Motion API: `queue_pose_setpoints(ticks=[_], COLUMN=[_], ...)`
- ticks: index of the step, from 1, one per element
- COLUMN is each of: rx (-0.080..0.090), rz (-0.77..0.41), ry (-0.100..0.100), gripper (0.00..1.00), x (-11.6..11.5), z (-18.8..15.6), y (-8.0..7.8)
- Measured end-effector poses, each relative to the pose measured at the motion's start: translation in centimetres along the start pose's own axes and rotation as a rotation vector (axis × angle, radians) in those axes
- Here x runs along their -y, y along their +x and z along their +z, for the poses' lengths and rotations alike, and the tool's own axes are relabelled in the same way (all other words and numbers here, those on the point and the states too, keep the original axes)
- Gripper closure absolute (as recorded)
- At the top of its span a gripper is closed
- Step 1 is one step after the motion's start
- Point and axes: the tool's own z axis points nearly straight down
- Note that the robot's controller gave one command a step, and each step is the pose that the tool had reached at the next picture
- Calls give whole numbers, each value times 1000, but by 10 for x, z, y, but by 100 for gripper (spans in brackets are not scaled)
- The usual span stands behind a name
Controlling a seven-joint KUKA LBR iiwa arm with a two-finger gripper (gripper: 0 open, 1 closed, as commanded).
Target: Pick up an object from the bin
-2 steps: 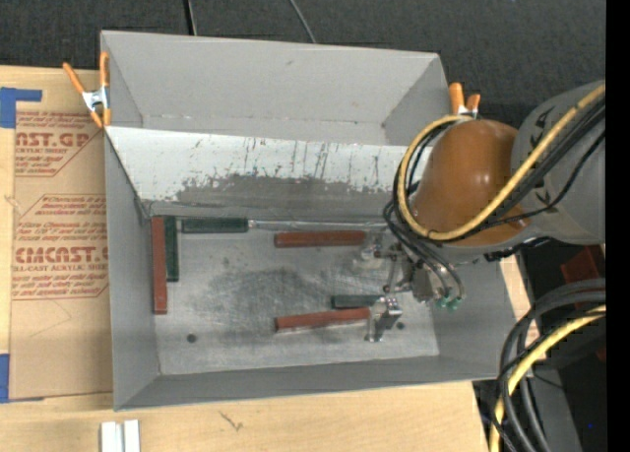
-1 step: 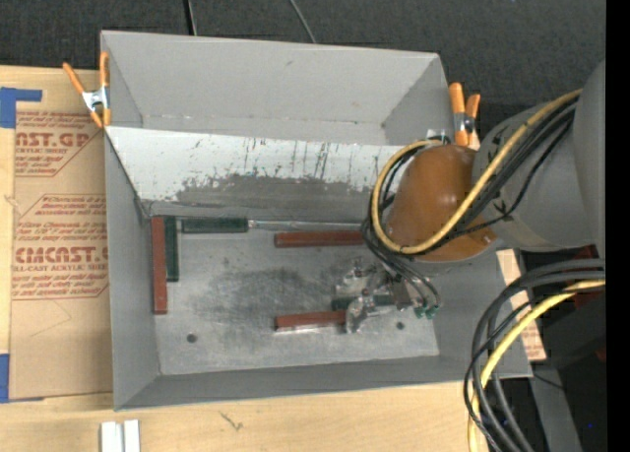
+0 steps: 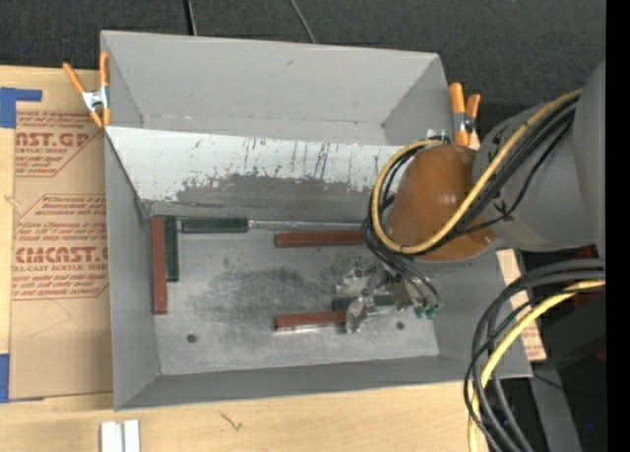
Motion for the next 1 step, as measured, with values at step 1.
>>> queue_pose_setpoints(ticks=[1], rx=[-13], rz=[-1], ry=[-2], gripper=[100], x=[-1], z=[-6], y=[2])
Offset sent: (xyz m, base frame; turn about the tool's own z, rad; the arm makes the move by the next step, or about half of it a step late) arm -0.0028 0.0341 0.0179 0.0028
